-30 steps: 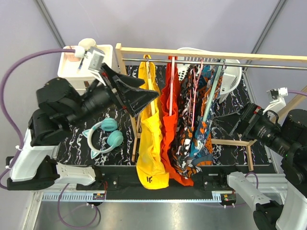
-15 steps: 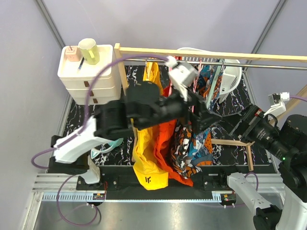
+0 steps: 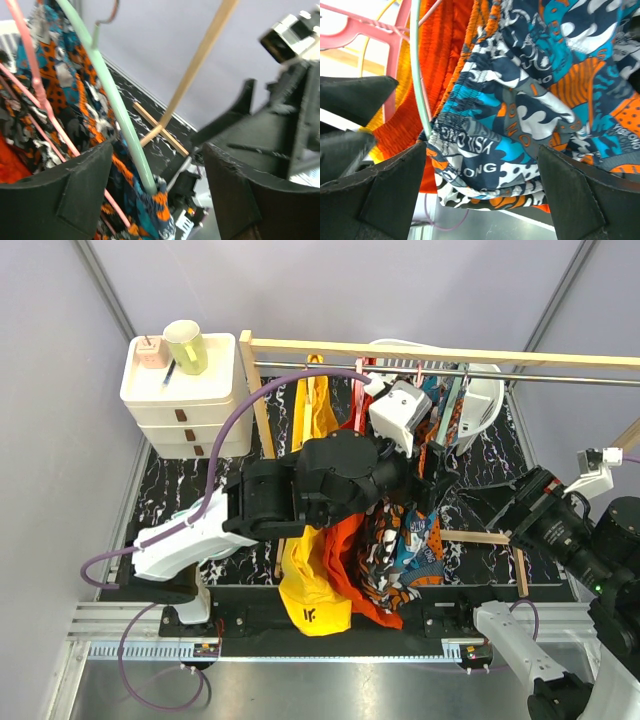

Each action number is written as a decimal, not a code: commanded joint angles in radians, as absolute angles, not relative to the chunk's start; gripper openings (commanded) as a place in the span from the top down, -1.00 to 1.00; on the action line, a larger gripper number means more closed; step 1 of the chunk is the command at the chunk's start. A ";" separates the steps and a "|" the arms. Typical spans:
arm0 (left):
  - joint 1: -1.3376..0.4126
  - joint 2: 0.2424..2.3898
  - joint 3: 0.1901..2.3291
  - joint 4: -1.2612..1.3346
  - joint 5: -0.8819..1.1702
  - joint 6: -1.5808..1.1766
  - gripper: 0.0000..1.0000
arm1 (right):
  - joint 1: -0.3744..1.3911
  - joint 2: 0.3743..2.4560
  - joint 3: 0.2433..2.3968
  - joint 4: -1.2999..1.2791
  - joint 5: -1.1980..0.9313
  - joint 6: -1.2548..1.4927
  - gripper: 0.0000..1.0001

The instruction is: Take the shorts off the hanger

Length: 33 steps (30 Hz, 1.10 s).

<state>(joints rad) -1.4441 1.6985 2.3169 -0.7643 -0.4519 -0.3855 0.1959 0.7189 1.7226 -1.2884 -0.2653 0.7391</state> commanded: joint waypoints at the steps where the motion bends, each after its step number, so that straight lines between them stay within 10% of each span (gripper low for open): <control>1: -1.450 1.732 2.411 -0.773 -0.595 -0.388 -0.41 | 0.193 0.758 1.778 -1.312 -0.207 0.692 -0.99; 23: -1.450 1.888 2.468 -0.730 -0.833 -0.232 -0.27 | 0.193 0.815 1.956 -1.400 -0.064 0.601 -1.00; 33: -1.450 1.924 2.467 -0.673 -0.854 -0.087 0.42 | 0.195 0.827 1.994 -1.430 -0.003 0.577 -1.00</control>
